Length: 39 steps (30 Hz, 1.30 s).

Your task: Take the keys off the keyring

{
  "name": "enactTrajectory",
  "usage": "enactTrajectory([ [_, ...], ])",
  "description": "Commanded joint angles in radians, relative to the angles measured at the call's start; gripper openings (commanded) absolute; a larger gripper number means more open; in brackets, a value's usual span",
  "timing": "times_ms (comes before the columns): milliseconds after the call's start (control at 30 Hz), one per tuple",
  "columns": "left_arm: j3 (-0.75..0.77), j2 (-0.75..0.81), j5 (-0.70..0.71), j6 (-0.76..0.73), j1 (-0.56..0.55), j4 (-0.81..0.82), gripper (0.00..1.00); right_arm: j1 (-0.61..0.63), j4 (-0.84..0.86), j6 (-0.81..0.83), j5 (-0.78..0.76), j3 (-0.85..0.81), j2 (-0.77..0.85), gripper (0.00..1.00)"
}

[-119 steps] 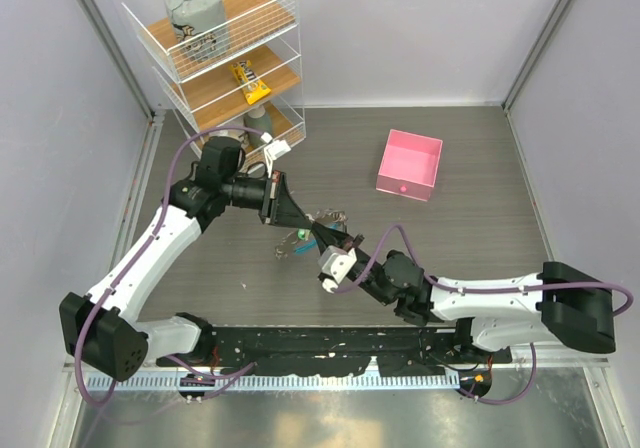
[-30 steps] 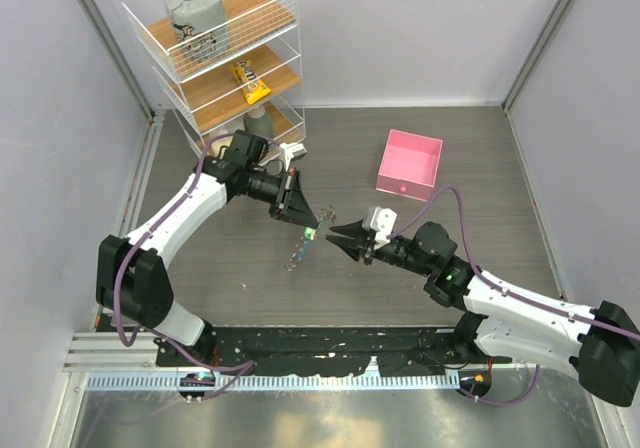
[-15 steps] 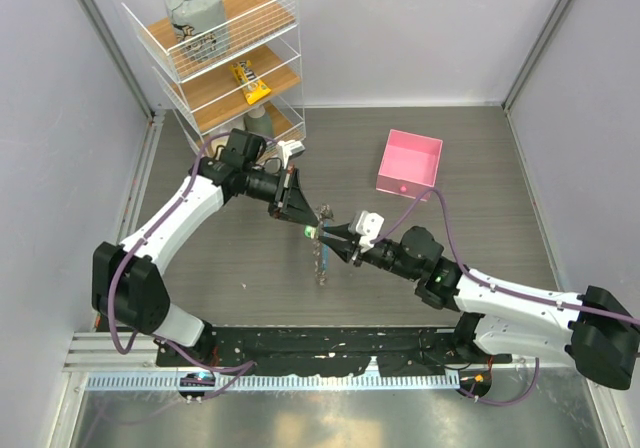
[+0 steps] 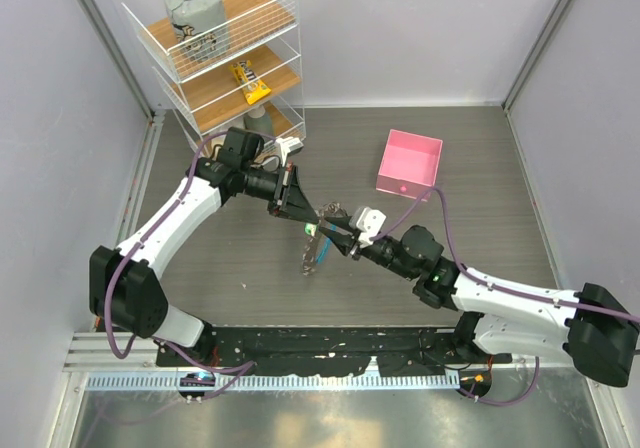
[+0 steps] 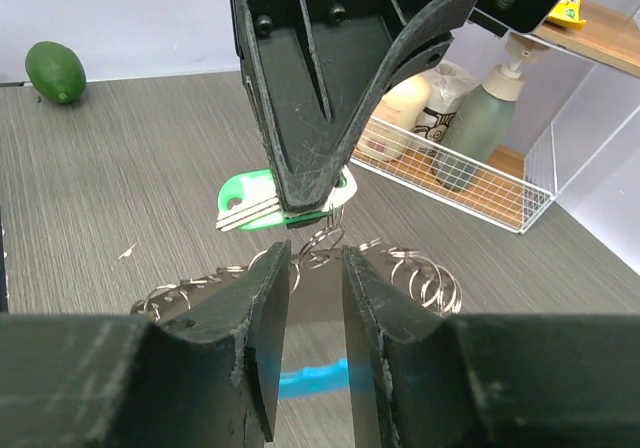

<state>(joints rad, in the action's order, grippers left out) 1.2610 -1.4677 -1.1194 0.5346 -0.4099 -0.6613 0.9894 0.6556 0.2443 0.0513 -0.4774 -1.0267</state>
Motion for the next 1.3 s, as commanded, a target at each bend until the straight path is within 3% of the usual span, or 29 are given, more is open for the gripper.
enactTrajectory([
  [0,0.011,0.049,-0.045,0.022,0.000,0.042,0.00,0.012,0.062,0.012,-0.002,-0.056,-0.015,0.34],
  [233,0.006,0.053,-0.049,0.033,-0.004,0.045,0.00,0.022,0.064,0.026,-0.048,-0.084,-0.053,0.33],
  [367,0.005,0.053,-0.048,0.034,-0.007,0.048,0.00,0.025,0.073,0.026,-0.126,-0.092,-0.067,0.23],
  [533,0.009,0.055,-0.049,0.034,-0.006,0.049,0.00,0.025,0.075,0.030,-0.108,-0.076,-0.049,0.18],
  [700,0.011,0.061,-0.045,0.047,-0.006,0.058,0.00,0.023,0.073,0.044,-0.108,-0.053,-0.009,0.05],
  [900,0.005,0.056,-0.040,0.054,-0.004,0.069,0.00,0.025,0.078,0.076,-0.099,-0.014,0.042,0.05],
  [1267,-0.054,0.026,-0.049,0.140,0.023,0.175,0.00,0.025,0.165,0.119,0.091,0.094,0.165,0.05],
])
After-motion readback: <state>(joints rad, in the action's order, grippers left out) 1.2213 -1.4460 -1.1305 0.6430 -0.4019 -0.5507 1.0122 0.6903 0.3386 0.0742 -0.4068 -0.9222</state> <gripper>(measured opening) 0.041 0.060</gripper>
